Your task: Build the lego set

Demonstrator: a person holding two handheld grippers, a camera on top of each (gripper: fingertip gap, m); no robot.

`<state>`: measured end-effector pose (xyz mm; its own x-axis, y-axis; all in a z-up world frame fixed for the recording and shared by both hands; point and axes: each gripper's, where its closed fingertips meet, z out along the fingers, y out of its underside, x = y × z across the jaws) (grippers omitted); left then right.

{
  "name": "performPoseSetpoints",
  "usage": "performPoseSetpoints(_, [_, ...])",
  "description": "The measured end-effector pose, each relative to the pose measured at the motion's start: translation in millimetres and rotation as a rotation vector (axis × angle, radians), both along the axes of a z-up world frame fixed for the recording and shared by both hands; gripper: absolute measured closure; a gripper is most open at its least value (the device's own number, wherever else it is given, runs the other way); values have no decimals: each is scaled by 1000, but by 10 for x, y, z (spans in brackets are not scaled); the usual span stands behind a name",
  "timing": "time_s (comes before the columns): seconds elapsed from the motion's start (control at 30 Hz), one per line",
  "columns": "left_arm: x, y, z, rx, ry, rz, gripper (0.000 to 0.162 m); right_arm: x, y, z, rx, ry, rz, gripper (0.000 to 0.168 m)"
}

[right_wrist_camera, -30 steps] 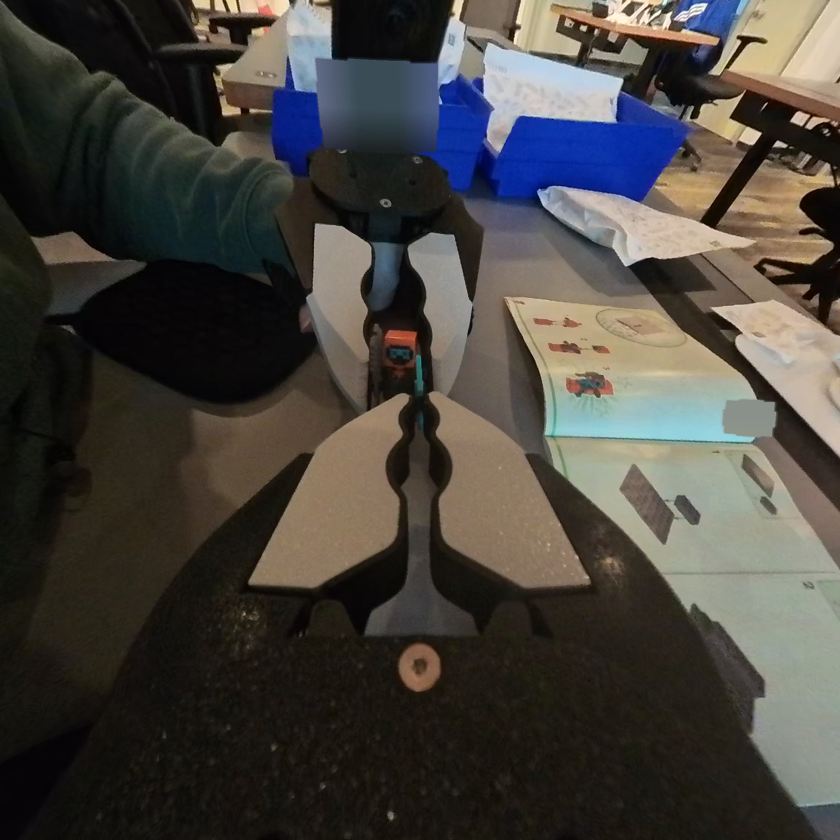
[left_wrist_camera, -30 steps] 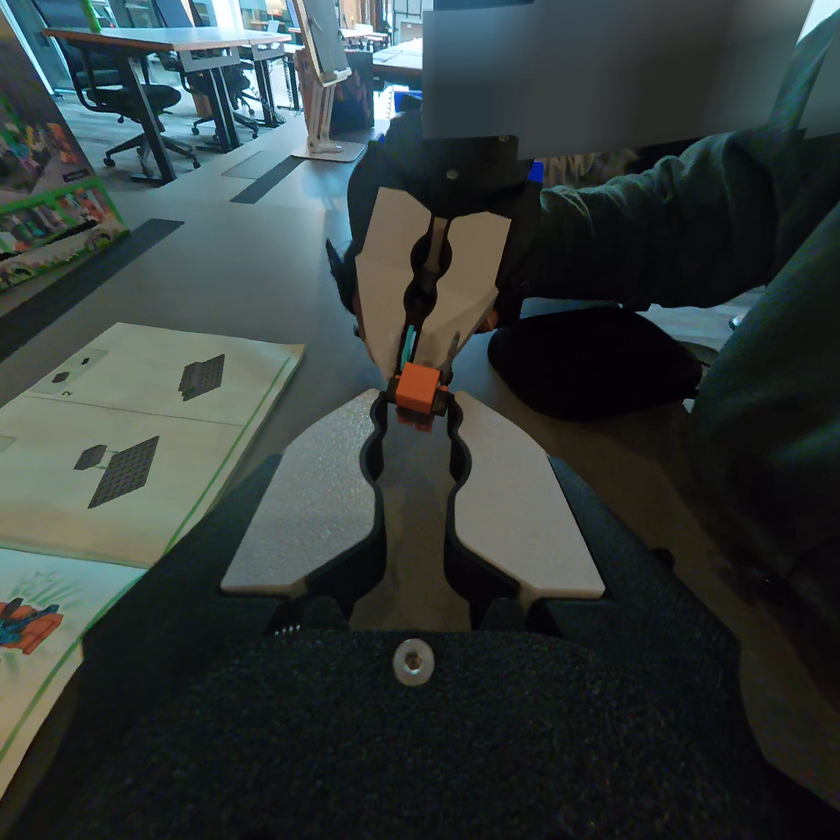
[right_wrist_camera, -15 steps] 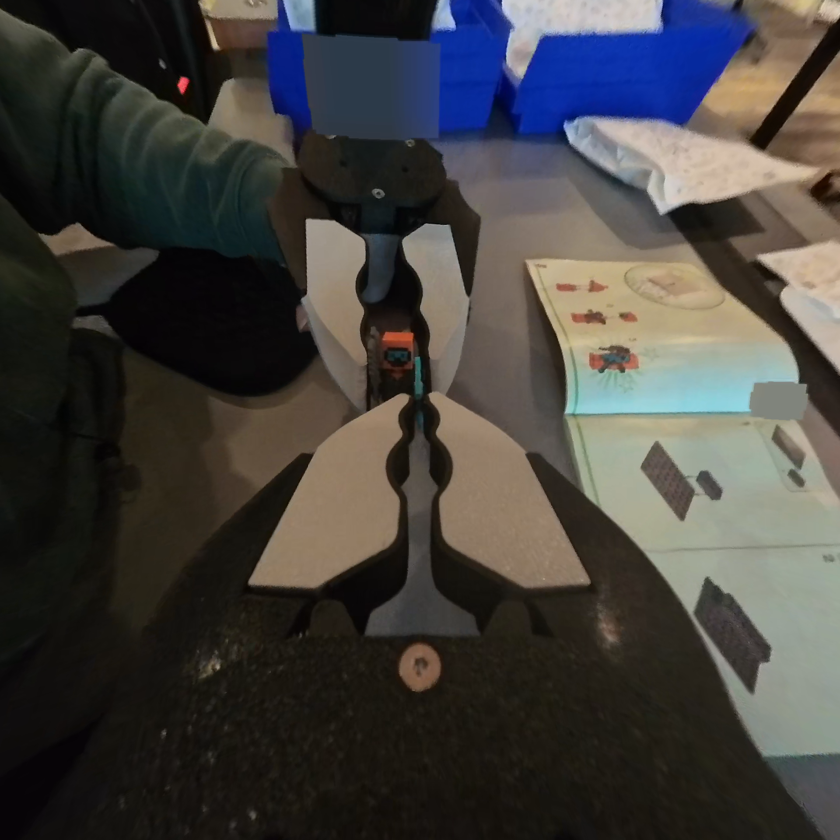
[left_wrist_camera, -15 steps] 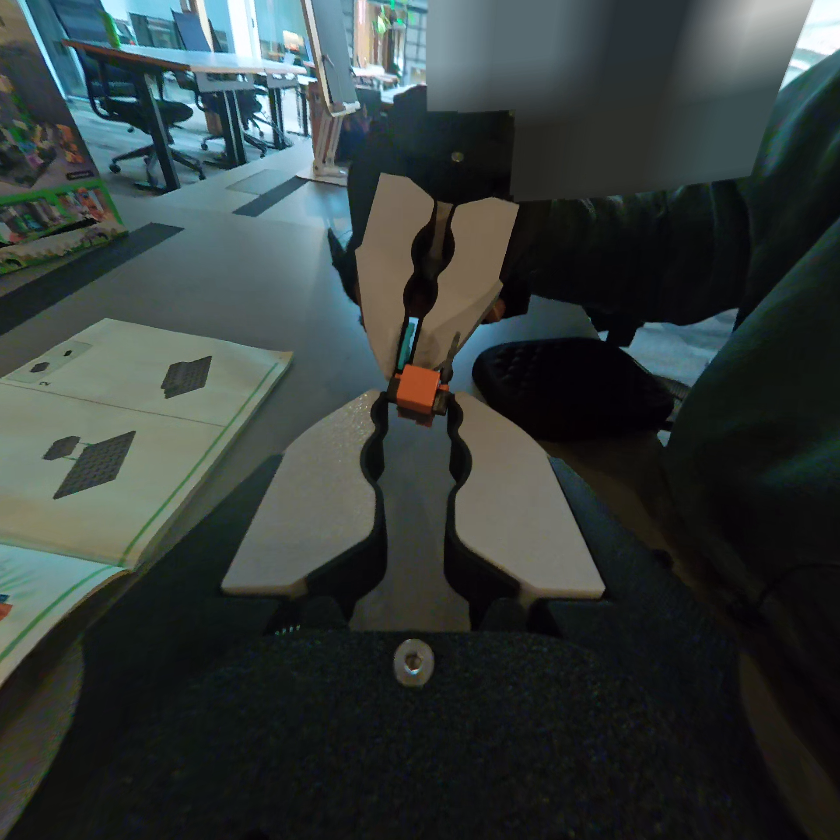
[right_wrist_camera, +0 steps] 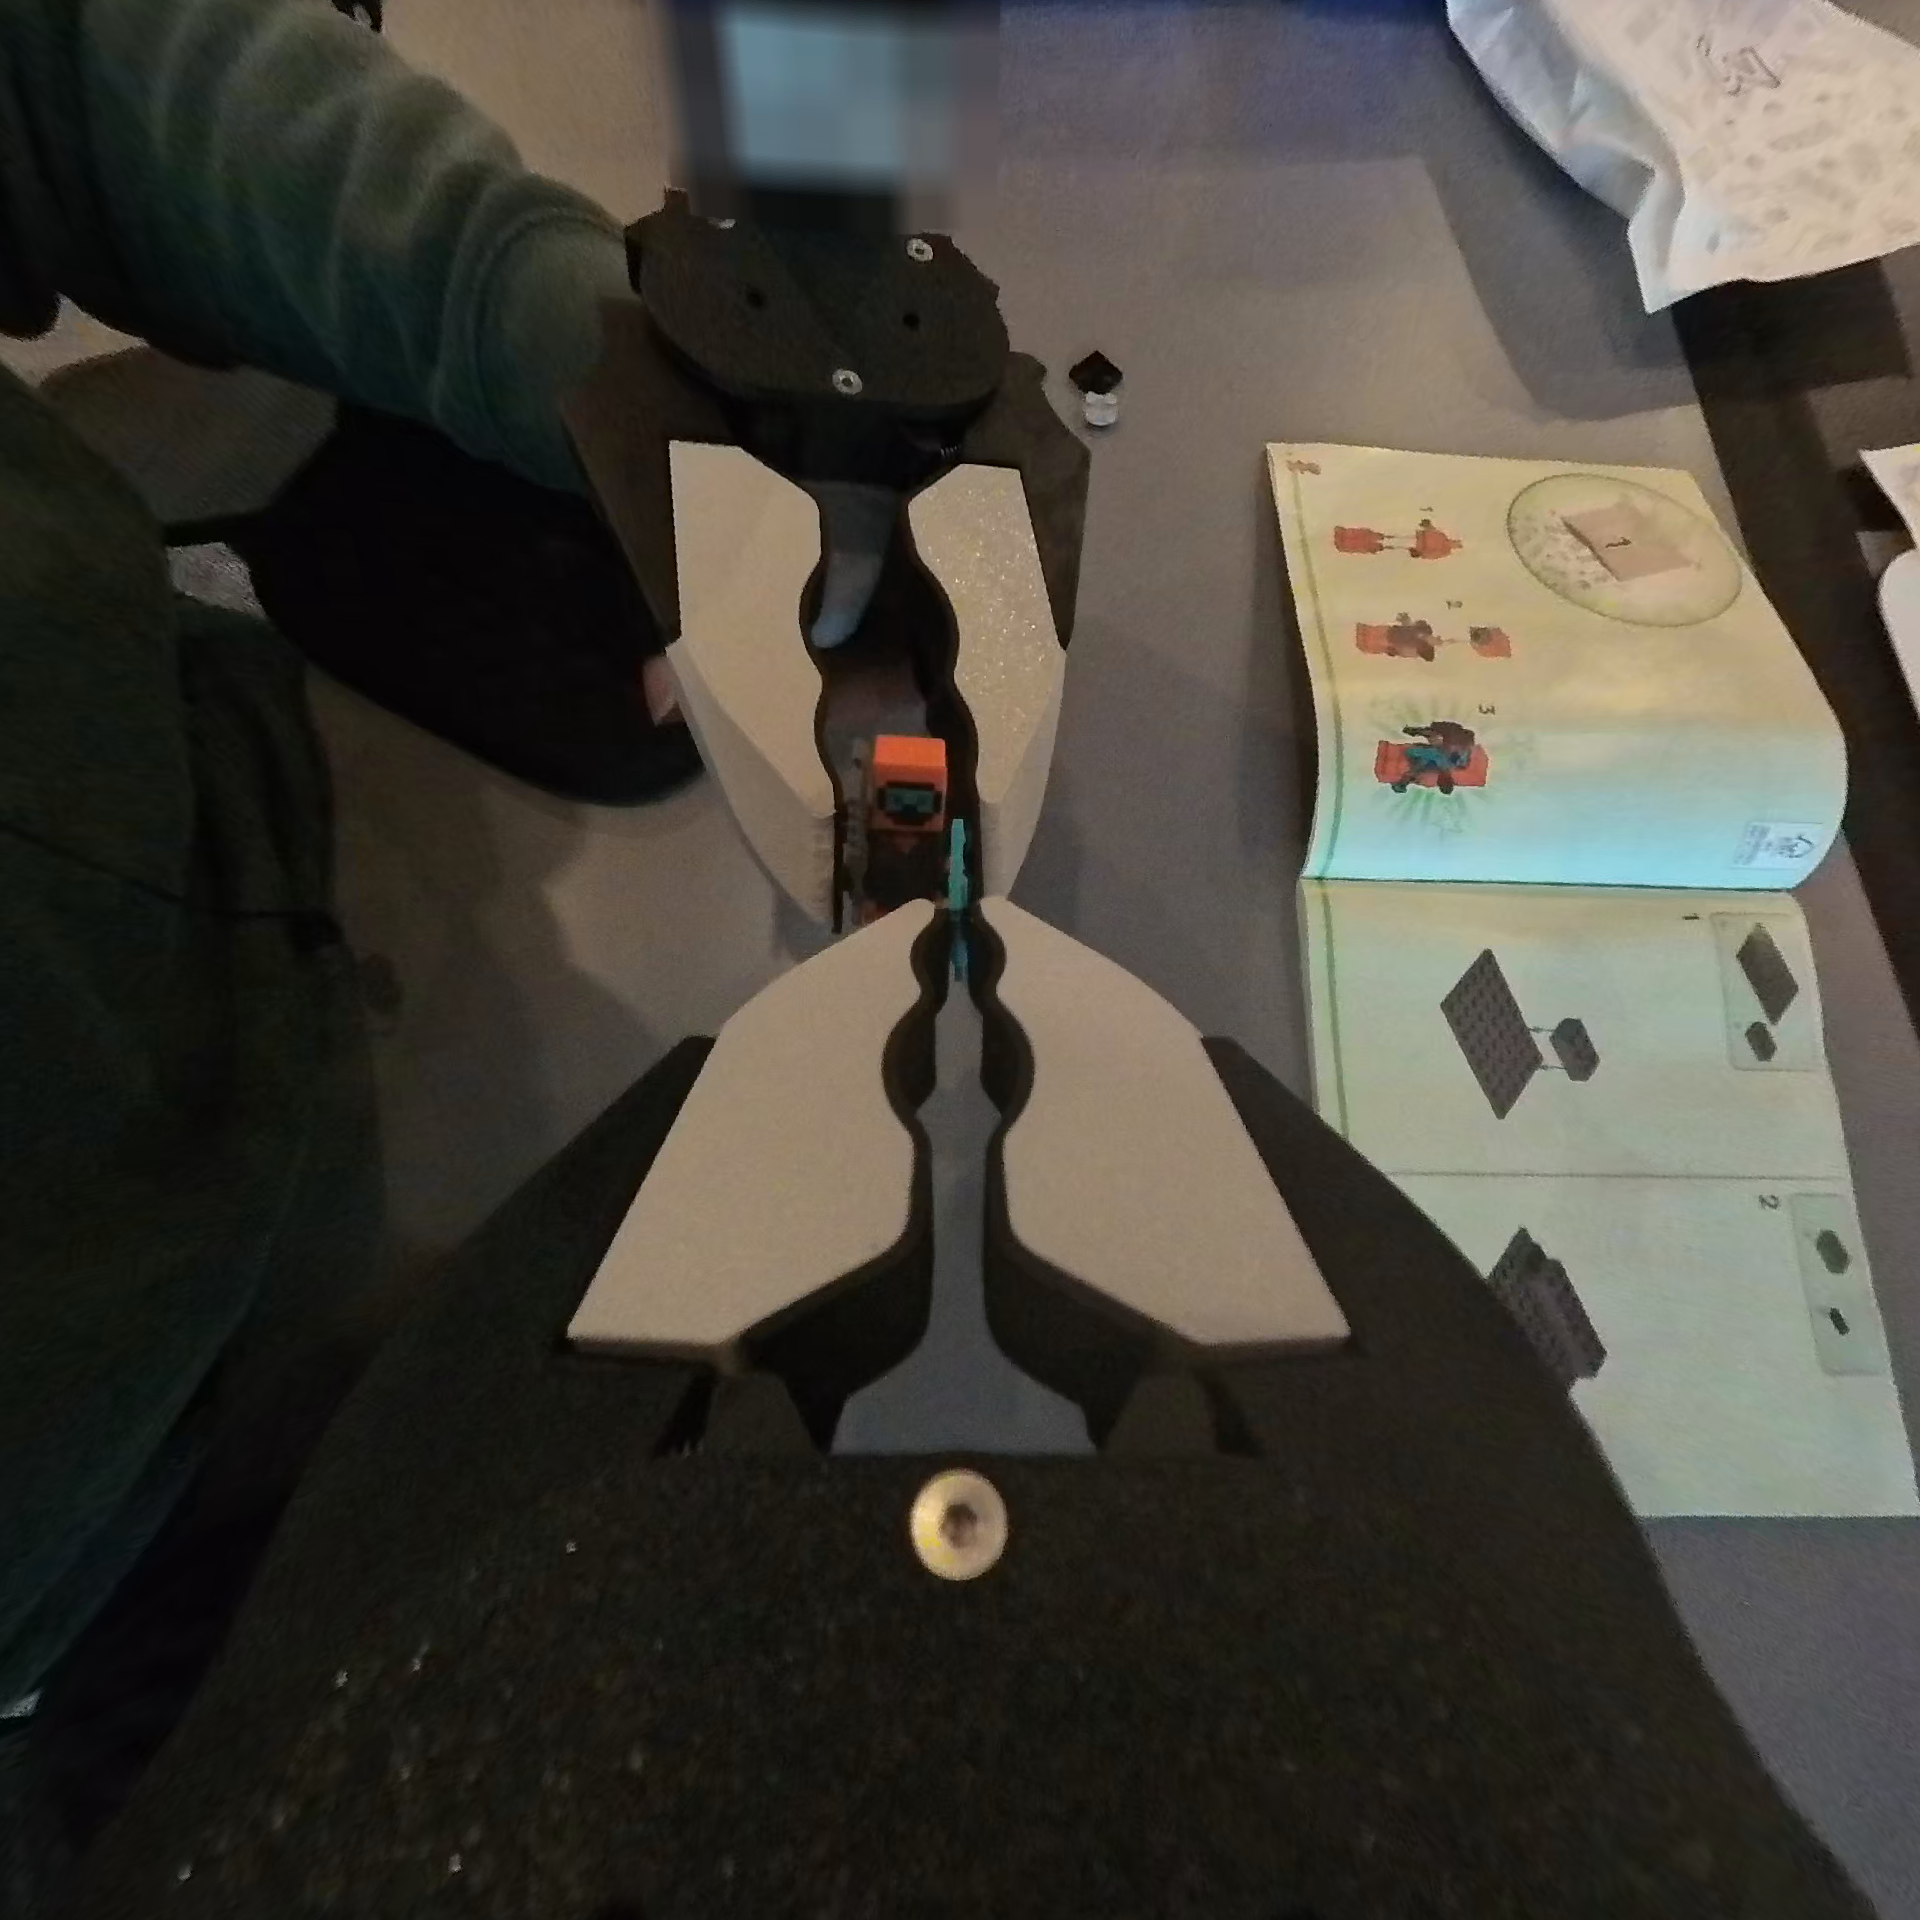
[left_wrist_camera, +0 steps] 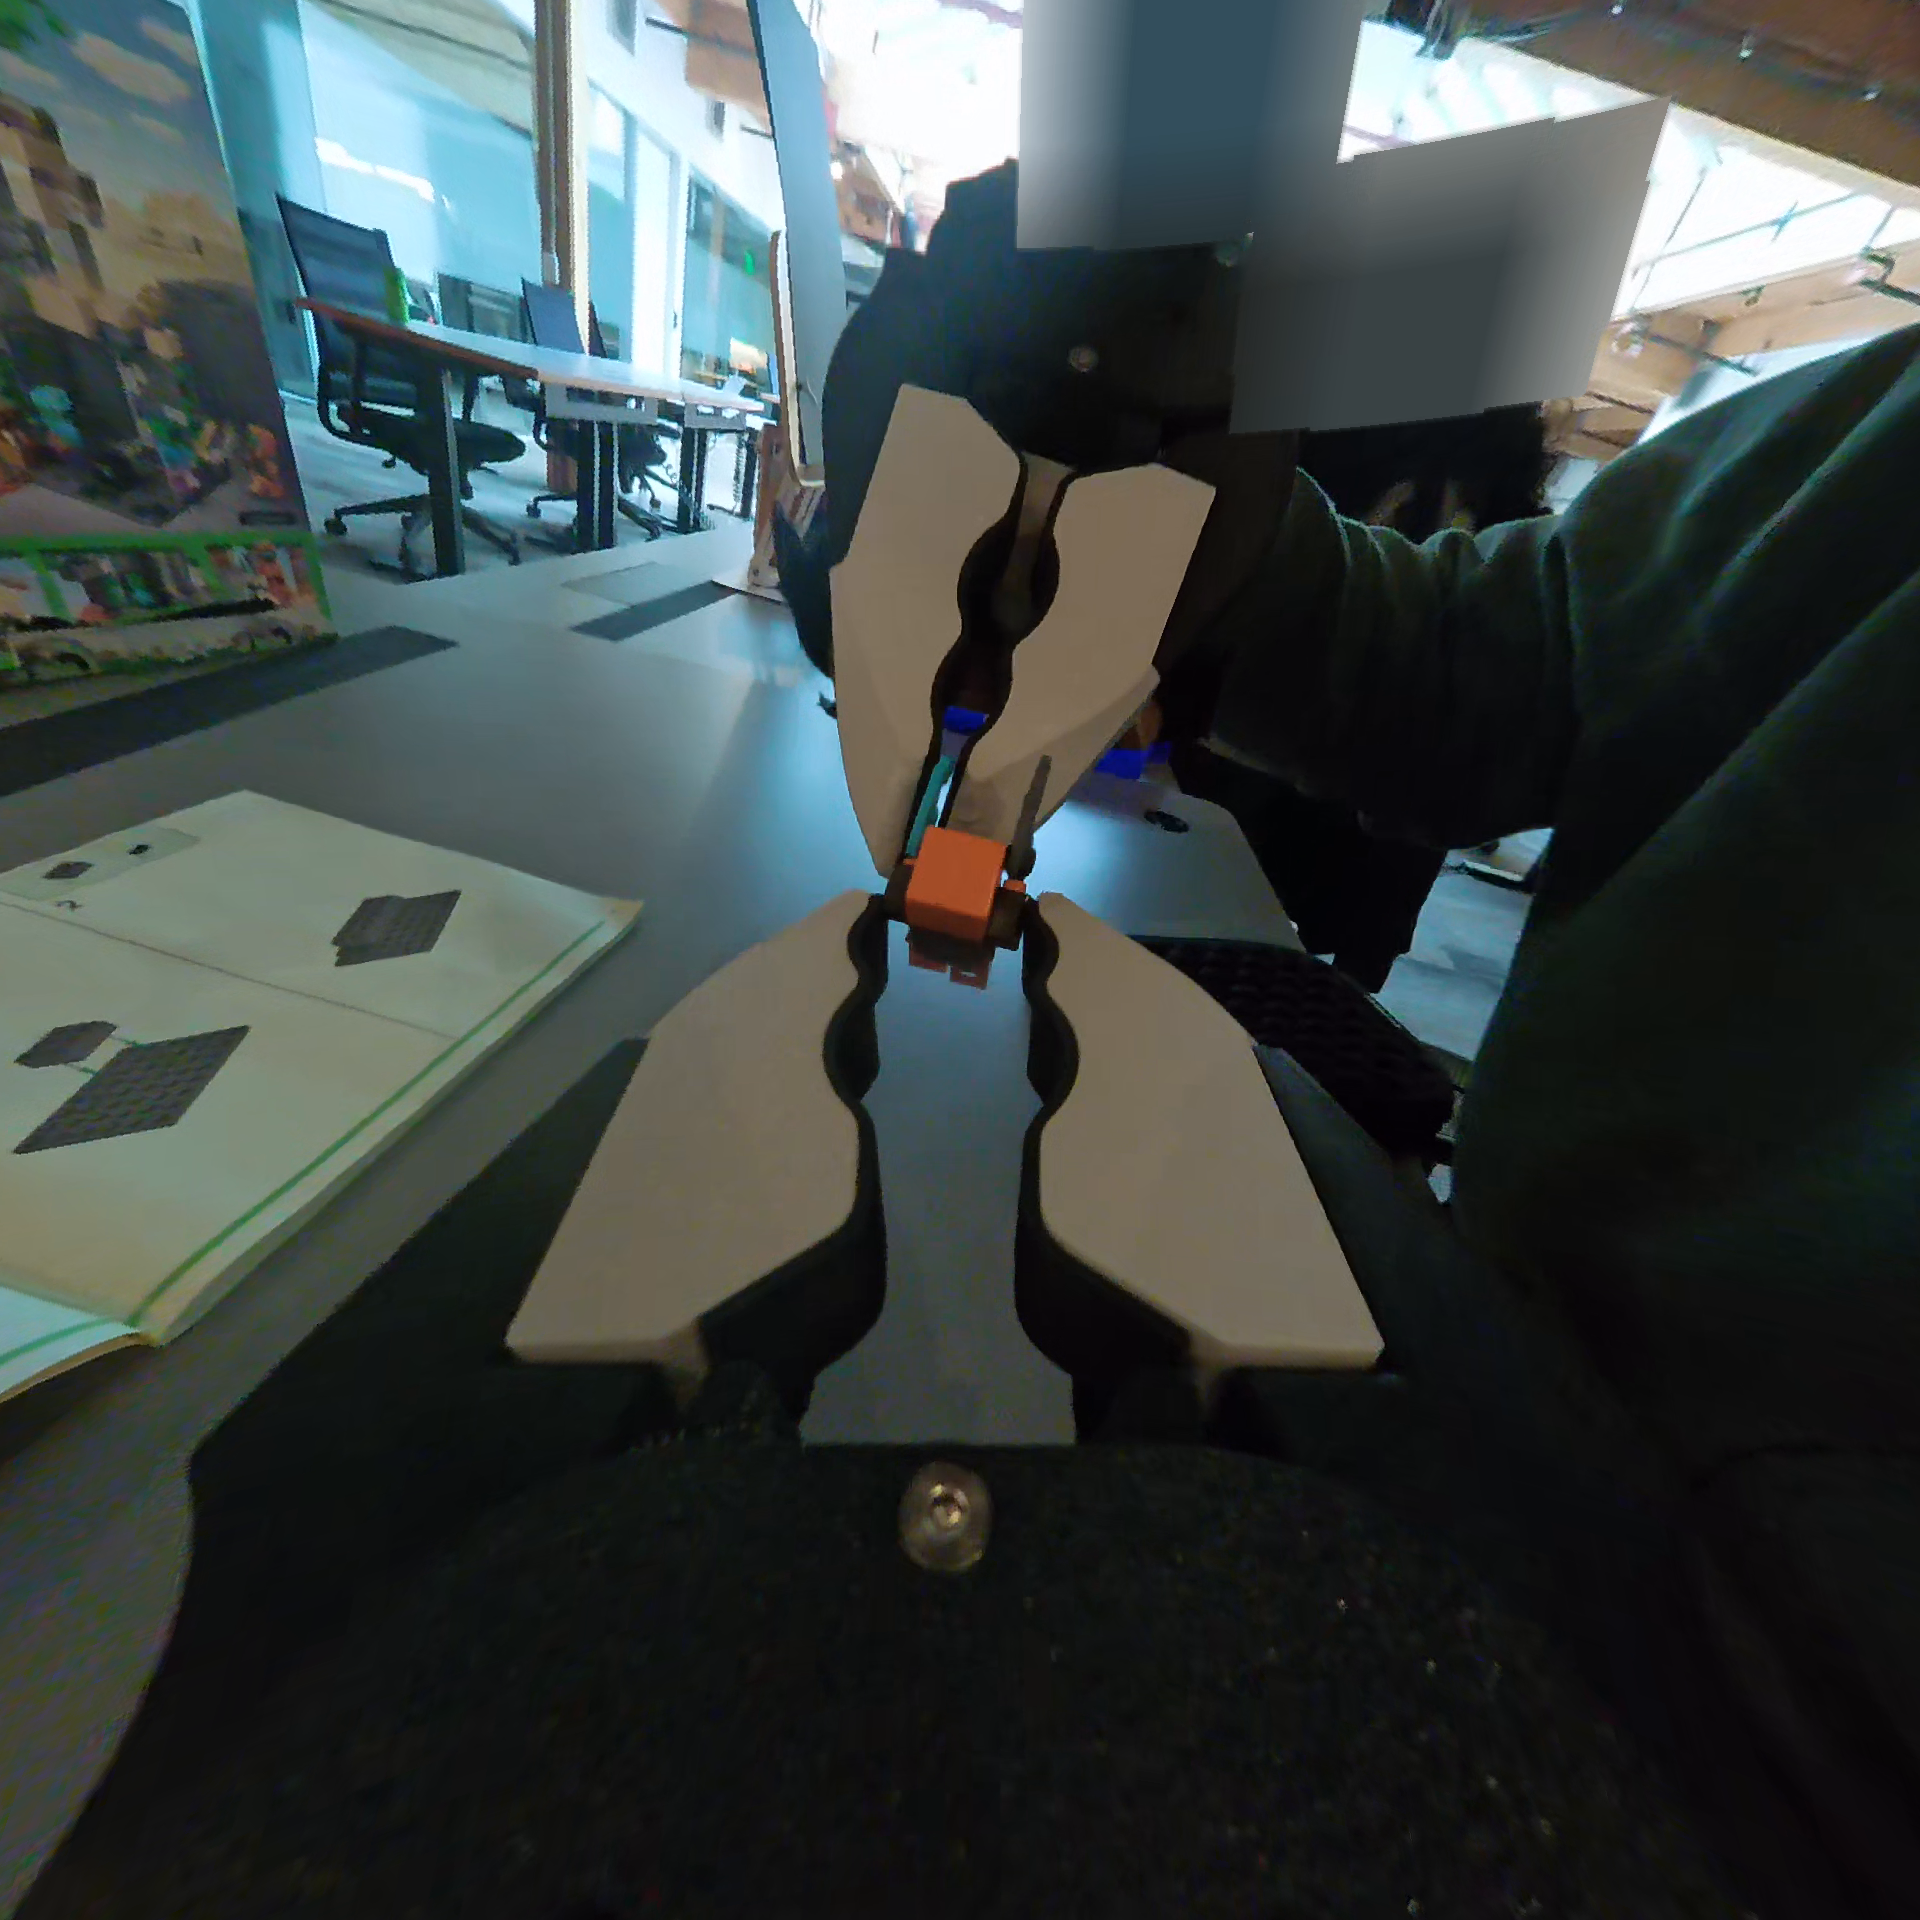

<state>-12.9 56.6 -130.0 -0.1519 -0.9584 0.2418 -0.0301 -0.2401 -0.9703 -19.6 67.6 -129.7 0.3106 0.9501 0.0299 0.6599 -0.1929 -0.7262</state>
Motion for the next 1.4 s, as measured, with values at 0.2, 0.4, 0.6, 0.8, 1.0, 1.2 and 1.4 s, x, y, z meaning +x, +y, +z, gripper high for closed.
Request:
performPoseSetpoints(0.2, [-16, -12, 20, -20, -29, -4, 137, 0, -12, -9, -10, 5, -6, 166])
performPoseSetpoints(0.4, [1, -43, 46, -38, -59, -8, 137, 3, -15, 59, -20, 17, -9, 166])
performPoseSetpoints(0.6, [2, -26, 76, -53, -81, 13, 137, -20, -10, 95, -4, 5, 0, 166])
performPoseSetpoints(0.8, [-4, -33, 132, -93, -129, 11, 137, -32, -8, 154, 8, -23, 17, 166])
performPoseSetpoints(1.0, [-11, -47, 210, -111, -184, 21, 137, -39, -19, 220, -9, -65, 39, 166])
performPoseSetpoints(1.2, [3, -65, 385, -107, -258, 42, 137, -38, -35, 395, -16, -117, 70, 166])
performPoseSetpoints(1.4, [24, -45, 548, -138, -340, 68, 137, -4, -23, 554, -8, -166, 83, 166])
